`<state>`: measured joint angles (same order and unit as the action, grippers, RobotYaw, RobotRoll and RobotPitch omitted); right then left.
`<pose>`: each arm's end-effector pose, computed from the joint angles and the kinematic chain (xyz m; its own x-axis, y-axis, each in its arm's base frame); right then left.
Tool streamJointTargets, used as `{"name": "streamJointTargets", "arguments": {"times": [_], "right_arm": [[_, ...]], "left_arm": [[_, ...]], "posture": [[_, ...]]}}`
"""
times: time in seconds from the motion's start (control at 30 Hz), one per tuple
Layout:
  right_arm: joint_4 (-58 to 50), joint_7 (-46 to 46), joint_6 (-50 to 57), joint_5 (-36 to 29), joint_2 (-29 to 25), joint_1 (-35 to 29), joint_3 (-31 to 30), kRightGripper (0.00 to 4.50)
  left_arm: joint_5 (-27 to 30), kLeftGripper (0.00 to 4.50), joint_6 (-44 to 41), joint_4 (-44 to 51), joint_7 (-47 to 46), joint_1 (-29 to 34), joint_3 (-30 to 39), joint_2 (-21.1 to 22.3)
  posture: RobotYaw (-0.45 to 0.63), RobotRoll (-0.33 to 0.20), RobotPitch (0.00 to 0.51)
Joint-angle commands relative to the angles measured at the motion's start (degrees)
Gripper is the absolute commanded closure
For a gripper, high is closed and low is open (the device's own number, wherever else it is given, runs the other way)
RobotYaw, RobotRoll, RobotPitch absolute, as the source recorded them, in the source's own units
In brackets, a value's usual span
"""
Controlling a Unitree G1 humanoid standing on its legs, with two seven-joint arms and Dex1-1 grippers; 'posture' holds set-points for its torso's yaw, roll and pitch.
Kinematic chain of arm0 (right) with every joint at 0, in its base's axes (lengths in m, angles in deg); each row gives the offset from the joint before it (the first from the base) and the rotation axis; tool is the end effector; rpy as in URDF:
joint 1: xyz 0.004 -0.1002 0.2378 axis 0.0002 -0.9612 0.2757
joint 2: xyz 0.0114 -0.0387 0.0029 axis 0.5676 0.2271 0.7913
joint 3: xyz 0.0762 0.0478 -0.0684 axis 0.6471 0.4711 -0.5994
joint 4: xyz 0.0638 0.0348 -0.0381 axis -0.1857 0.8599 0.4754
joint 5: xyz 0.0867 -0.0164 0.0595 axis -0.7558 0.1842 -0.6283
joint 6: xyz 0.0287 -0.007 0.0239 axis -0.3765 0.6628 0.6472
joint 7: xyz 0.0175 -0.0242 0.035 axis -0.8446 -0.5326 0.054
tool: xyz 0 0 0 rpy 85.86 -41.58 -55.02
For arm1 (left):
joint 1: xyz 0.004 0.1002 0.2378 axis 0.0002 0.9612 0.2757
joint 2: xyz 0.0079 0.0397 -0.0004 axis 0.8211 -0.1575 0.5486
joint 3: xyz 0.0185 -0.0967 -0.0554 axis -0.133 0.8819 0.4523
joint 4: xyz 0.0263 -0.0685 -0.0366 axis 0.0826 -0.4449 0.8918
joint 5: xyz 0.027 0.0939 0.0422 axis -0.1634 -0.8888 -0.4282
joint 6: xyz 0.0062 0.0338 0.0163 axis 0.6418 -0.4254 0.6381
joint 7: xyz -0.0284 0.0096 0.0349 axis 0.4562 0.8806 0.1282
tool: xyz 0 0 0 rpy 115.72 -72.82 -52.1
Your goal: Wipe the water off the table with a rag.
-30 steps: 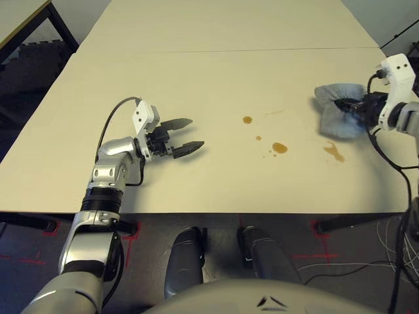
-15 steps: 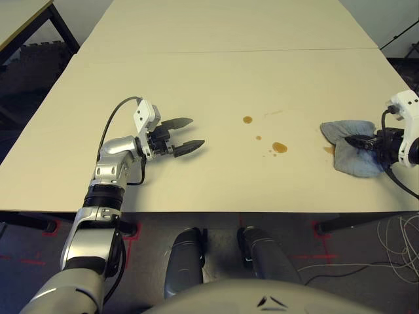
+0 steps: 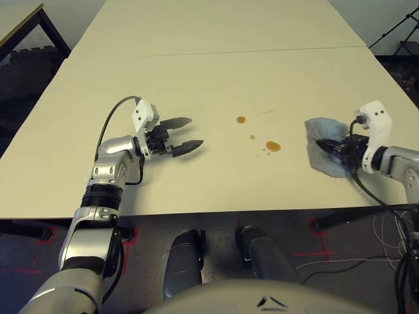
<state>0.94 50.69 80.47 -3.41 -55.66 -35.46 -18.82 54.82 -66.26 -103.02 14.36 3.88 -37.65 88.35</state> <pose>0.2610 -0.2735 0.1205 0.7211 0.5378 -0.4367 -0.5006 0.8403 0.2082 0.3096 0.2533 0.1051 0.4476 -0.8899 -0.0872 0.8934 0.4410 0.0853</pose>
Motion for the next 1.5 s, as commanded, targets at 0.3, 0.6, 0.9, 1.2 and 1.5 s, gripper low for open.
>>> {"name": "streamJointTargets", "arguments": {"times": [0.3,0.6,0.9,1.2,1.5], "right_arm": [[-4.48,-3.37,4.53,-1.24,11.35,3.55,-10.54,4.32],[-3.14,-4.44,4.39,-0.94,15.26,5.87,-13.31,4.32],[2.51,-1.85,1.5,-0.5,6.4,8.55,-8.79,4.33],[9.54,1.51,-1.29,-0.79,-4.09,11.33,-4.49,4.33],[15.5,1.47,-2.02,-4.09,-5.45,17.18,2.87,4.33]], "left_arm": [[-0.51,0.0,0.32,-0.2,0.49,-0.19,-0.06,0.65],[-0.28,0.0,0.08,0.88,0.02,0.76,0.12,0.62],[-0.38,0.0,0.17,0.68,-0.2,0.71,0.02,0.37],[-0.58,0.0,0.58,-0.27,-0.16,-0.04,-0.17,-0.09],[-0.77,0.0,1.02,-1.46,0.24,-0.67,-0.16,0.07]], "posture": [[-0.22,0.0,0.143],[-0.2,0.0,0.144],[-0.21,0.0,0.143],[-0.22,0.0,0.136],[-0.23,0.0,0.133]]}}
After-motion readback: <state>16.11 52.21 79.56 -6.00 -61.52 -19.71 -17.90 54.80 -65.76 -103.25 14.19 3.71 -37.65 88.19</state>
